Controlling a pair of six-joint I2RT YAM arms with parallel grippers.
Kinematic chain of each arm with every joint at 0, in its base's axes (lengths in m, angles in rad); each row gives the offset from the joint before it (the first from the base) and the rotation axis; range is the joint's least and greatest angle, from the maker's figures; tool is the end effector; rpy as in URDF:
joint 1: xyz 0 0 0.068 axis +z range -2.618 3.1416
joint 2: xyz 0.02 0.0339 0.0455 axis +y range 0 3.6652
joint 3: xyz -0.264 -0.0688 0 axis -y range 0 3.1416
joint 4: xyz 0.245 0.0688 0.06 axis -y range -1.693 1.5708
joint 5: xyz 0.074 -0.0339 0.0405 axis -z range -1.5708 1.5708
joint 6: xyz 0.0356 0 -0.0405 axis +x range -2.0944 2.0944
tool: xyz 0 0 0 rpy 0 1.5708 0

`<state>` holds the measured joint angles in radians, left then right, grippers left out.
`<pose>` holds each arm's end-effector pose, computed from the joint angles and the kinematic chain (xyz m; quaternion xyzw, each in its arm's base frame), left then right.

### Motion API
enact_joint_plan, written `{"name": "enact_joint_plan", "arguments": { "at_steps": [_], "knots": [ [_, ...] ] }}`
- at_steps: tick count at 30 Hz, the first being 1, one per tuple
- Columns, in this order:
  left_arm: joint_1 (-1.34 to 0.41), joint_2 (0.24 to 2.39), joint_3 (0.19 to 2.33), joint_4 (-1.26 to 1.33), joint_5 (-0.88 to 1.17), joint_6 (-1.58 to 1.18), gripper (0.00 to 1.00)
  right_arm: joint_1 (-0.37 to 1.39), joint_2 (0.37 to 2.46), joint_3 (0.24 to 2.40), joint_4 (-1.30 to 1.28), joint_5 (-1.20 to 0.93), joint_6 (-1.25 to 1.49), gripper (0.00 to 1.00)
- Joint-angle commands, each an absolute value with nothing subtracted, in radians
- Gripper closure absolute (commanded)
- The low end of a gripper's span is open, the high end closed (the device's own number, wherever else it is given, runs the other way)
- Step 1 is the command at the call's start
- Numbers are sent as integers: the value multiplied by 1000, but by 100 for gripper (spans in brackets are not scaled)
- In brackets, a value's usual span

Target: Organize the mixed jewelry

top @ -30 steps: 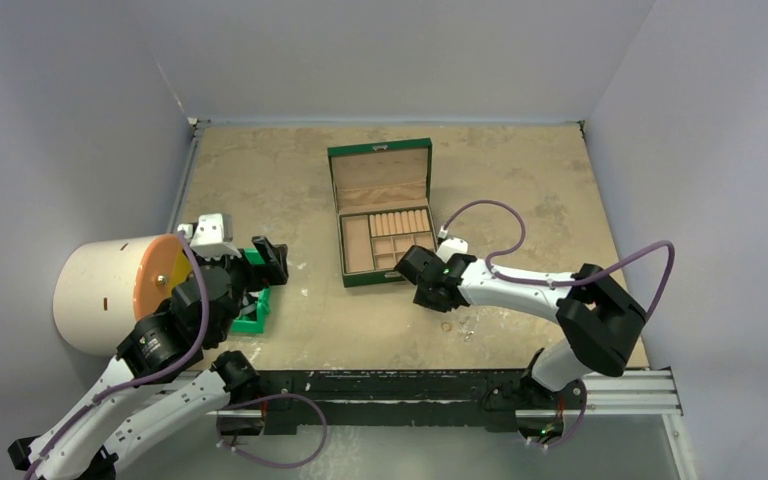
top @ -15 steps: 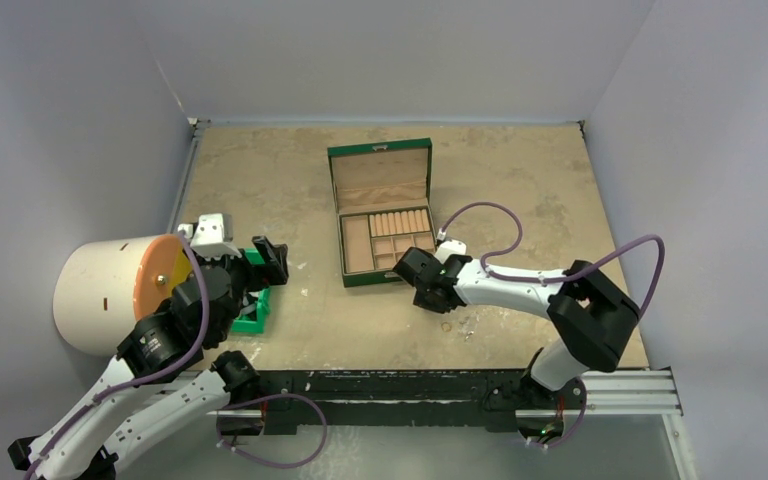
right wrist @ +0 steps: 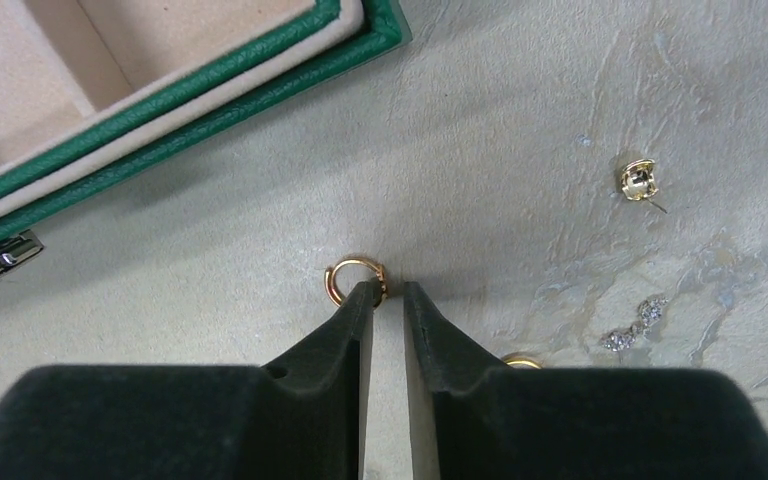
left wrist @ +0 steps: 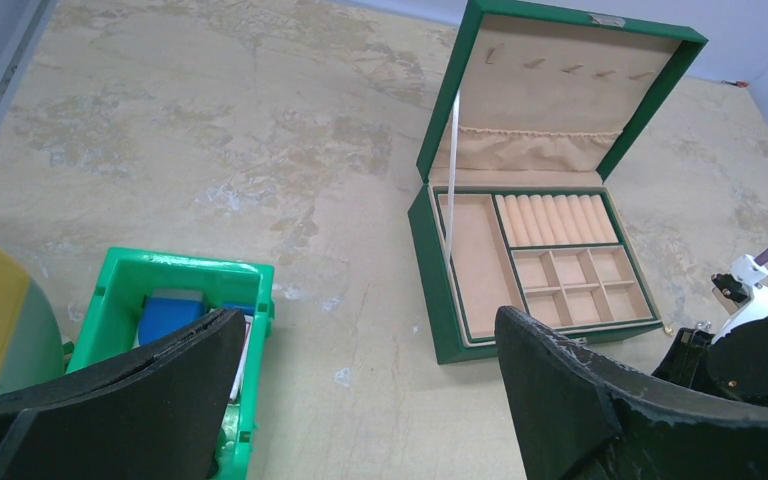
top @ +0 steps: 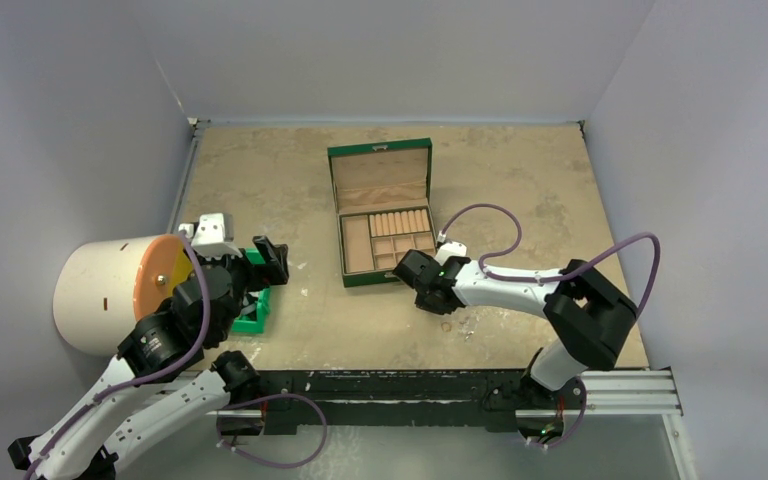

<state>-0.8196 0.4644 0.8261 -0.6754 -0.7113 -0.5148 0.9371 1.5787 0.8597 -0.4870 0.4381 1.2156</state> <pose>0.0770 -0.0484 0.3434 -0.0872 0.7806 -0.1198 0.6073 0.1803 0.2198 0.1620 0.1723 0.9452 0.0544 0.2721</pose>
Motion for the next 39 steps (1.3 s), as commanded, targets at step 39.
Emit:
{"name": "enact_joint_plan", "arguments": {
  "at_steps": [39],
  "knots": [
    [-819,651,884,-473,-266,-757,12,943,1324,997,-422,352,738,100]
  ]
}}
